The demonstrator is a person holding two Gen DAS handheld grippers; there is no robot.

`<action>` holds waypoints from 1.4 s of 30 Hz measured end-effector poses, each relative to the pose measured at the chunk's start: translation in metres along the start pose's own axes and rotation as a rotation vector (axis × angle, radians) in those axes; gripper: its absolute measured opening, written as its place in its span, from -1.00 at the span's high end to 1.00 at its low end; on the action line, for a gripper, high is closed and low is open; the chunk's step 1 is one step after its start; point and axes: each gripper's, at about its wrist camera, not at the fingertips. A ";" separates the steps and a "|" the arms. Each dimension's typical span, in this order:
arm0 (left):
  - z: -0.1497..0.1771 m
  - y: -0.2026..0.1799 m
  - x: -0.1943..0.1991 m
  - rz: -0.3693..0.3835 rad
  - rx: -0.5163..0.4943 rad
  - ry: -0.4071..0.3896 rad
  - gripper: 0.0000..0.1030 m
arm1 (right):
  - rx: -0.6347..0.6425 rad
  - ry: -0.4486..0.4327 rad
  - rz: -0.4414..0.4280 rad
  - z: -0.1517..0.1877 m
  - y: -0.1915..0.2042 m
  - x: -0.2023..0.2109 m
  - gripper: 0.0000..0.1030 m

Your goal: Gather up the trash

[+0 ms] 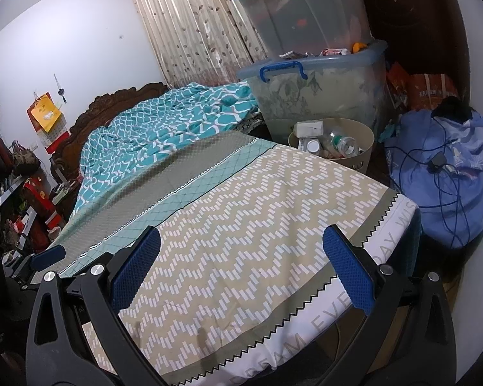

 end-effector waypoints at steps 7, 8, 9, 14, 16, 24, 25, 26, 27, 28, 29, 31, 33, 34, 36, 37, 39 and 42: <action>-0.001 -0.001 0.000 0.000 -0.002 0.003 -0.84 | 0.000 0.003 0.000 0.000 -0.001 -0.001 -0.94; -0.001 -0.001 -0.001 0.001 -0.002 0.005 -0.84 | -0.001 0.004 0.001 0.001 -0.002 -0.002 -0.94; 0.000 -0.002 -0.001 0.002 -0.002 0.006 -0.84 | -0.001 0.003 0.001 0.001 -0.002 -0.001 -0.94; 0.001 -0.003 -0.002 0.003 -0.006 0.010 -0.84 | -0.001 0.007 0.001 0.002 -0.002 -0.002 -0.94; 0.003 -0.004 -0.003 0.001 -0.012 0.012 -0.84 | -0.002 0.008 0.002 0.002 -0.003 -0.003 -0.94; 0.004 -0.007 -0.005 0.001 -0.022 0.016 -0.84 | -0.003 0.009 0.003 0.003 -0.004 -0.003 -0.94; 0.005 -0.007 -0.005 0.001 -0.023 0.017 -0.84 | -0.002 0.009 0.004 0.004 -0.004 -0.004 -0.94; 0.005 -0.007 -0.005 0.001 -0.024 0.018 -0.84 | -0.001 0.009 0.005 0.004 -0.004 -0.003 -0.94; 0.006 -0.007 -0.005 0.000 -0.025 0.019 -0.84 | -0.001 0.009 0.005 0.004 -0.004 -0.003 -0.94; 0.006 -0.007 -0.005 0.001 -0.027 0.019 -0.84 | -0.002 0.010 0.004 0.004 -0.004 -0.004 -0.94; 0.006 -0.007 -0.006 0.001 -0.028 0.019 -0.84 | -0.002 0.010 0.004 0.004 -0.004 -0.004 -0.94; 0.007 -0.007 -0.006 0.001 -0.028 0.019 -0.84 | -0.002 0.009 0.004 0.004 -0.004 -0.004 -0.94; 0.007 -0.007 -0.006 0.000 -0.029 0.020 -0.84 | -0.001 0.011 0.004 0.004 -0.004 -0.004 -0.94; 0.006 -0.007 -0.006 0.000 -0.028 0.021 -0.84 | -0.002 0.010 0.004 0.004 -0.004 -0.003 -0.94; 0.007 -0.008 -0.006 0.000 -0.027 0.022 -0.84 | -0.002 0.011 0.004 0.004 -0.004 -0.003 -0.94; 0.007 -0.007 -0.006 0.000 -0.028 0.022 -0.84 | -0.003 0.011 0.004 0.004 -0.004 -0.003 -0.94; 0.008 -0.007 -0.006 0.000 -0.029 0.022 -0.84 | -0.002 0.010 0.005 0.004 -0.003 -0.003 -0.94; 0.009 -0.007 -0.006 -0.001 -0.030 0.023 -0.84 | -0.002 0.011 0.005 0.005 -0.004 -0.003 -0.94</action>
Point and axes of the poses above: each gripper's, at about its wrist camera, not at the fingertips, and x roughly against the way its jaws point, y to its left, z to its underside, and after that the axes turned 7 degrees about -x, right-handed
